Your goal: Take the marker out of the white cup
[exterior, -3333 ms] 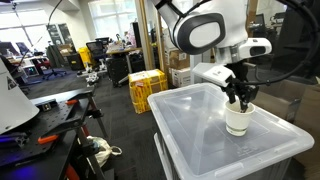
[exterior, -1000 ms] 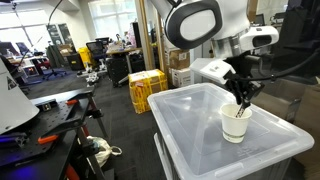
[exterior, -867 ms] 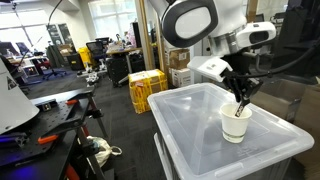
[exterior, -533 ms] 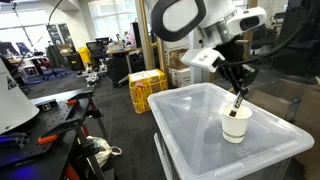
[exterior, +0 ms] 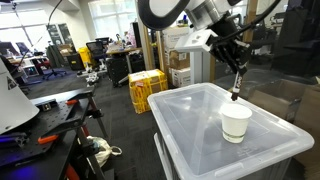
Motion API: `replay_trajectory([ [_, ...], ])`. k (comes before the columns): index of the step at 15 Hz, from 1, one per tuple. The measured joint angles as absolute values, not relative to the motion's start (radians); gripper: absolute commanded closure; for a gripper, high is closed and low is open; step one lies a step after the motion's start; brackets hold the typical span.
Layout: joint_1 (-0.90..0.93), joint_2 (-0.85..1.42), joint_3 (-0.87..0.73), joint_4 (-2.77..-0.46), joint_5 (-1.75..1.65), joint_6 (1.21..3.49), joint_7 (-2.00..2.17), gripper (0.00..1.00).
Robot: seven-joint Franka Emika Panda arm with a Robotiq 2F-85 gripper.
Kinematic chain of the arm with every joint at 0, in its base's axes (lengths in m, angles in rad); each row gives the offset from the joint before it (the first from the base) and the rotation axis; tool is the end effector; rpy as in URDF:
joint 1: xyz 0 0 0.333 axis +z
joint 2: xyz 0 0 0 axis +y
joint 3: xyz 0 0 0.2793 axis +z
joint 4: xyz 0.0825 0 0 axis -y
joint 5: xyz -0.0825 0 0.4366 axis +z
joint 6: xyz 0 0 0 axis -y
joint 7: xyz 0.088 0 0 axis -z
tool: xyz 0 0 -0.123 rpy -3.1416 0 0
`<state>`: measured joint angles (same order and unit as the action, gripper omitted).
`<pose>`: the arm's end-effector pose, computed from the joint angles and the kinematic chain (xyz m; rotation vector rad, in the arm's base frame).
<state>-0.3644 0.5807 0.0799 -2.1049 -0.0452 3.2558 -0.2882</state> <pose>0.6058 -0.1708 0.1108 2.8943 0.0350 0.8306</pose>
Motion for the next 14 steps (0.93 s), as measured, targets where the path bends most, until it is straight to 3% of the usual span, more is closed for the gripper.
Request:
replay_trajectory([
  [7, -0.301, 0.54, 0.067, -2.119, -0.11, 3.279, -0.287, 0.95],
  [14, -0.063, 0.538, -0.12, -2.115, -0.156, 3.253, -0.289, 0.95],
])
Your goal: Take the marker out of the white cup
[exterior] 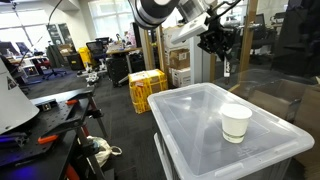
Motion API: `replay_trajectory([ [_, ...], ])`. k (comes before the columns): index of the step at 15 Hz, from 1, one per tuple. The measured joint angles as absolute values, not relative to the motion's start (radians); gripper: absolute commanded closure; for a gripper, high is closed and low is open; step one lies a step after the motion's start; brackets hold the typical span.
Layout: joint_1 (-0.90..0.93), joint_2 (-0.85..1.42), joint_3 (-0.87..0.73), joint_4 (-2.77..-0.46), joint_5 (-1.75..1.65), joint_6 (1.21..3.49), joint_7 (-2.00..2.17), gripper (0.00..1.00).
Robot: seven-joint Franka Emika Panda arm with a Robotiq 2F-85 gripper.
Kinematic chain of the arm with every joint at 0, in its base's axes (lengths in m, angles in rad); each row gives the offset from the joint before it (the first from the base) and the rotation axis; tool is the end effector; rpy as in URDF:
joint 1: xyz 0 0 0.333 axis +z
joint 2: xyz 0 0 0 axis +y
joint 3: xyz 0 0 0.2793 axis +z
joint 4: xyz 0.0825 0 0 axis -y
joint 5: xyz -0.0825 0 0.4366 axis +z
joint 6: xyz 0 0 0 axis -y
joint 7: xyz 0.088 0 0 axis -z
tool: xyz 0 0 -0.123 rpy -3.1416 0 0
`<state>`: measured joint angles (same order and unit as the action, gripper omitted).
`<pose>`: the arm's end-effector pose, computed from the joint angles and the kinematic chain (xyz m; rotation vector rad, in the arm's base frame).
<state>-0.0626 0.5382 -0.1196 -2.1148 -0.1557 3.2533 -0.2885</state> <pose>0.6254 -0.1009 0.1328 2.7763 0.4227 0.8129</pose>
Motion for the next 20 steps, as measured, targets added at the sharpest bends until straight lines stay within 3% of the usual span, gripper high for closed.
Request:
replay_trajectory([
  [6, 0.096, 0.554, -0.247, -2.105, -0.222, 3.114, -0.289, 0.95],
  [20, 0.142, 0.675, -0.239, -1.895, -0.538, 2.632, -0.289, 0.95],
])
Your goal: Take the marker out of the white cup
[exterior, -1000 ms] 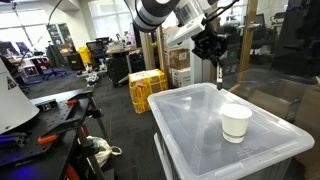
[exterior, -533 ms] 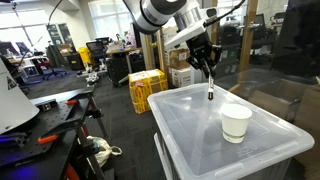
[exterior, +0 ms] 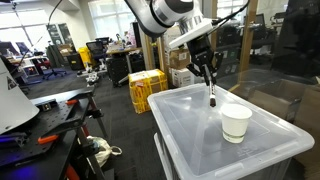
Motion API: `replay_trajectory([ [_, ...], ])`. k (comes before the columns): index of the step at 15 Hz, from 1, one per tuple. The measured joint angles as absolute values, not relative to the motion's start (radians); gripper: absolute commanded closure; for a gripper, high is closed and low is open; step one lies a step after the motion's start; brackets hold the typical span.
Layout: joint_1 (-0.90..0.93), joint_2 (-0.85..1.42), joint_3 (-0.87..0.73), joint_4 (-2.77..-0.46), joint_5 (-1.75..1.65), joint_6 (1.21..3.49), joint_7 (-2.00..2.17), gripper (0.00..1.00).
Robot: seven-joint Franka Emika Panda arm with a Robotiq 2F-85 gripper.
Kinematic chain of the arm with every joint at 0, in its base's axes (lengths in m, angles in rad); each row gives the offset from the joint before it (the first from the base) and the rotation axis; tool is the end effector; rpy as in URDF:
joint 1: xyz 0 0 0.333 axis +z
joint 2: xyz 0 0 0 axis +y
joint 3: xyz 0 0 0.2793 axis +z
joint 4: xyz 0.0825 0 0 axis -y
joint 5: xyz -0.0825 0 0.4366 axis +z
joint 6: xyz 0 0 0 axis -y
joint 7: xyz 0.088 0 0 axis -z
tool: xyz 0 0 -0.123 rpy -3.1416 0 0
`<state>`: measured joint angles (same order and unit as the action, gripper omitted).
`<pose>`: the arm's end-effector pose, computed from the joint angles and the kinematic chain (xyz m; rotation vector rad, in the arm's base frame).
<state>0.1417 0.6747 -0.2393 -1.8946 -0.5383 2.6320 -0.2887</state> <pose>0.6399 -0.0606 0.0693 2.5460 0.9514 -0.0423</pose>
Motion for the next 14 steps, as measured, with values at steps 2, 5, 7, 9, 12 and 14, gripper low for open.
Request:
replay_trajectory([
  [2, 0.147, 0.695, -0.233, -1.856, -0.59, 2.567, -0.289, 0.95],
  [5, 0.147, 0.718, -0.214, -1.81, -0.662, 2.49, -0.289, 0.95],
  [7, 0.147, 0.731, -0.201, -1.786, -0.712, 2.447, -0.289, 0.95],
  [9, 0.147, 0.741, -0.188, -1.768, -0.762, 2.412, -0.29, 0.95],
  [12, 0.145, 0.753, -0.168, -1.753, -0.839, 2.389, -0.29, 0.95],
  [14, 0.144, 0.76, -0.157, -1.747, -0.891, 2.389, -0.29, 0.95],
])
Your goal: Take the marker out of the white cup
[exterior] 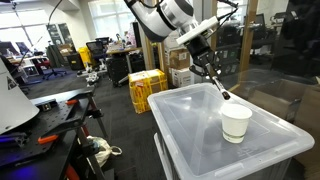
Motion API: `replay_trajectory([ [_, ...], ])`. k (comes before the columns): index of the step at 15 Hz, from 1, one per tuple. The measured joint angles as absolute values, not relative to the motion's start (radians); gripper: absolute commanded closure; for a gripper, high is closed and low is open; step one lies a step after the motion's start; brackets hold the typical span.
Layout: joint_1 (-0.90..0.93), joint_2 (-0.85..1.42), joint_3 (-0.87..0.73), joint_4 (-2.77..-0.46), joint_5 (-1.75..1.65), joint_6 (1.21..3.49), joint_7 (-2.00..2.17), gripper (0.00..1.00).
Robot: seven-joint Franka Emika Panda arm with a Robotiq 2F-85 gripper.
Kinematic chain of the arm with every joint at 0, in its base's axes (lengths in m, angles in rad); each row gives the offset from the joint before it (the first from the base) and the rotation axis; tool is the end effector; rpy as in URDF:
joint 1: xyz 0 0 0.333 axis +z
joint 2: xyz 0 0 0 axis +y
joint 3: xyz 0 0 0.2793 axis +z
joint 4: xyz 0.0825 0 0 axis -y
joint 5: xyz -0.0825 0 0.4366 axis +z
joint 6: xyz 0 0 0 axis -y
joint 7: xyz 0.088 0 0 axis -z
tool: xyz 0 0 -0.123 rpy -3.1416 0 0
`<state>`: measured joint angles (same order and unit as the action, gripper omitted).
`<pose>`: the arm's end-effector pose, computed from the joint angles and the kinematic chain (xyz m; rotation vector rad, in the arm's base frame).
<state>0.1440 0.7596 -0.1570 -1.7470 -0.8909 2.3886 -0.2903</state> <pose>0.6592 -0.0261 0.0554 2.1661 1.2235 -0.2895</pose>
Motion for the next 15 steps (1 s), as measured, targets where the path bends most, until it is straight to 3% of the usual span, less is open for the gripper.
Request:
replay_trajectory([
  [15, 0.127, 0.793, -0.06, -1.743, -1.145, 2.388, -0.395, 0.95],
])
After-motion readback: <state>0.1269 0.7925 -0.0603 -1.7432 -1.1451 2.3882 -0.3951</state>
